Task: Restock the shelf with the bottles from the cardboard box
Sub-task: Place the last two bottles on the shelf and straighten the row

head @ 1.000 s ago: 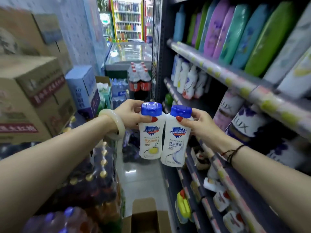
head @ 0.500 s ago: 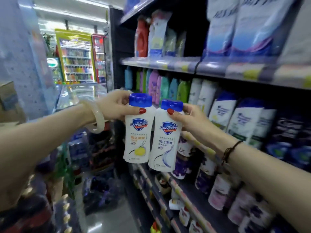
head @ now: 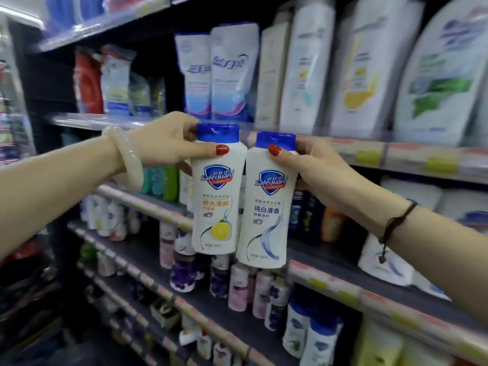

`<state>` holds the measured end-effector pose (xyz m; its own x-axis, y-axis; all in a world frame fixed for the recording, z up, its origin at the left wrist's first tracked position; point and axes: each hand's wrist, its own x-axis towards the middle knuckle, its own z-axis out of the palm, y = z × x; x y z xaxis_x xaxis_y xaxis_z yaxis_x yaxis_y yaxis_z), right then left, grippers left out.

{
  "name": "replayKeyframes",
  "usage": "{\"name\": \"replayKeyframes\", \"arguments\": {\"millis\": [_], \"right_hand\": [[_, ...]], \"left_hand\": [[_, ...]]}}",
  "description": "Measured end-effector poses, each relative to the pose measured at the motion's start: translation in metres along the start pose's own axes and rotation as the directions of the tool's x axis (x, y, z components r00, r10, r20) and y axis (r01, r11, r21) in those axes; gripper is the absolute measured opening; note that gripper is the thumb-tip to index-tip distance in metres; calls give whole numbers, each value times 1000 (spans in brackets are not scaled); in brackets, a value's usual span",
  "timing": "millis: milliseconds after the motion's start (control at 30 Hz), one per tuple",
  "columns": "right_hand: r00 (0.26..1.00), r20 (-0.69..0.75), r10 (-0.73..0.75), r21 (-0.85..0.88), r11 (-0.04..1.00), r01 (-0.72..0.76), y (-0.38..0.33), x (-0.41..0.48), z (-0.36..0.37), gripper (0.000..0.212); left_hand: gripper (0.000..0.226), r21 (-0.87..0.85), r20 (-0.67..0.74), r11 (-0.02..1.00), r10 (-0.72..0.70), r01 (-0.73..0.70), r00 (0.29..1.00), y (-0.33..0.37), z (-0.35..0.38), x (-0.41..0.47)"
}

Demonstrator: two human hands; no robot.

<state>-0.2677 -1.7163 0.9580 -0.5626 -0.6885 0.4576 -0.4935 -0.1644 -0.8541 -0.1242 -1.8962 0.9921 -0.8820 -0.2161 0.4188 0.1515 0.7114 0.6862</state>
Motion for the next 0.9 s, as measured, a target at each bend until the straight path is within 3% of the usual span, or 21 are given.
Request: {"name": "replayKeyframes", "arguments": {"millis": [200,367,467,567,700,900], "right_hand": [[986,-166,32,-84,995,-47,-27,-61,-72,23],[953,-301,42,-170,981,-97,-39,-113,-119,28],[934,-354,47,-230,964,-135,-44,-144,-146,29],[912,-407,51,-242,957,-161,-46,-171,-170,29],[893,-450,17,-321,930,-179,-48,-202,-197,25],[853,-519,-51,-399,897,-189,-45,-243,-230,25]], "left_hand": [[14,-57,129,991,125,-119,984,53,57,27],[41,-101,203,975,217,-200,955,91,108,37],[29,-140,239,964,253,-224,938,111,140,40],[47,-153,272,959,272,-237,923,130,170,42],[17,-182,299,957,271,-224,915,151,209,40],[18,-221,265,919,378,-326,887,177,260,30]]}}
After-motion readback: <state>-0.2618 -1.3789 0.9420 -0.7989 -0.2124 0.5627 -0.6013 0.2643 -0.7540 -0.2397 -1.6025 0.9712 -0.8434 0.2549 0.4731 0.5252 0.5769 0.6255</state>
